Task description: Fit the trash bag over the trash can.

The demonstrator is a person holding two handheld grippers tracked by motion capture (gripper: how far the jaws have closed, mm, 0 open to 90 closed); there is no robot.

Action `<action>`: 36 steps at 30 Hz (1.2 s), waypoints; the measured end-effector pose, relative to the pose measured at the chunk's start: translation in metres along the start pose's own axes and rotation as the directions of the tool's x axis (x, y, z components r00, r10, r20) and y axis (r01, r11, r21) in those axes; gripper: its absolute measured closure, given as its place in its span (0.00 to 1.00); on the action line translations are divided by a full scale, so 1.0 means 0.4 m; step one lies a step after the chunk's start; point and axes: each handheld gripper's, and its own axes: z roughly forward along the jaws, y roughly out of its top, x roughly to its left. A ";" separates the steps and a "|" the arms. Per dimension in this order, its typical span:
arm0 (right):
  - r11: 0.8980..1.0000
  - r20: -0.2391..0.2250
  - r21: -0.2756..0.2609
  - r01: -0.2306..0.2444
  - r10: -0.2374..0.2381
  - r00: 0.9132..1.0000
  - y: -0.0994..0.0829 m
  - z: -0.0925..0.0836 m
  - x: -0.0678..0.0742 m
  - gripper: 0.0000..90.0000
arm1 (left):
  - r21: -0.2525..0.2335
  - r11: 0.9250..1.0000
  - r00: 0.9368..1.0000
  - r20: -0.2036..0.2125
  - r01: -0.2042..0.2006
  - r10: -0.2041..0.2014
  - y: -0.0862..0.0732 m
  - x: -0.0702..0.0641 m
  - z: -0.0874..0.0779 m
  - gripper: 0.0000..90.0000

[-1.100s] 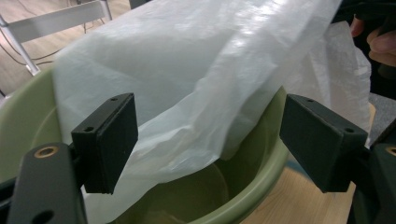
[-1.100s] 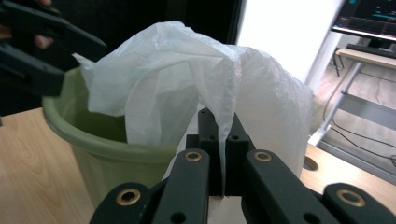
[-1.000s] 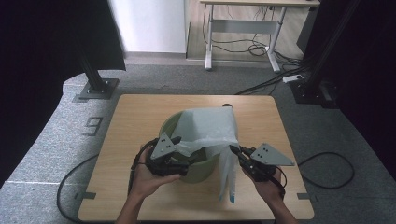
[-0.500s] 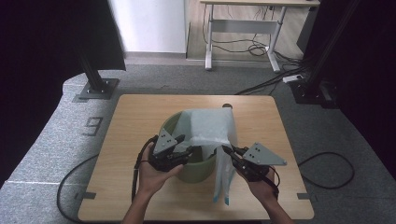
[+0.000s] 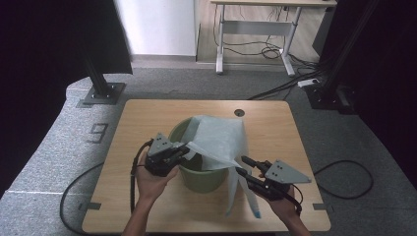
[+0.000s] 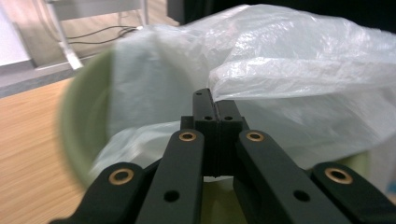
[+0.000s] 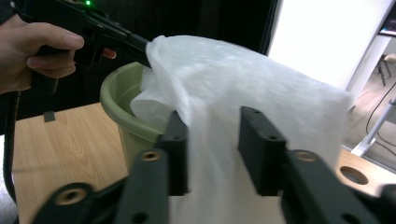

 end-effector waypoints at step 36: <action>0.963 0.018 0.079 -0.259 0.259 0.966 -0.182 0.031 -0.172 0.38 | -0.013 0.987 0.984 -0.079 0.162 -0.162 -0.032 0.154 -0.051 0.99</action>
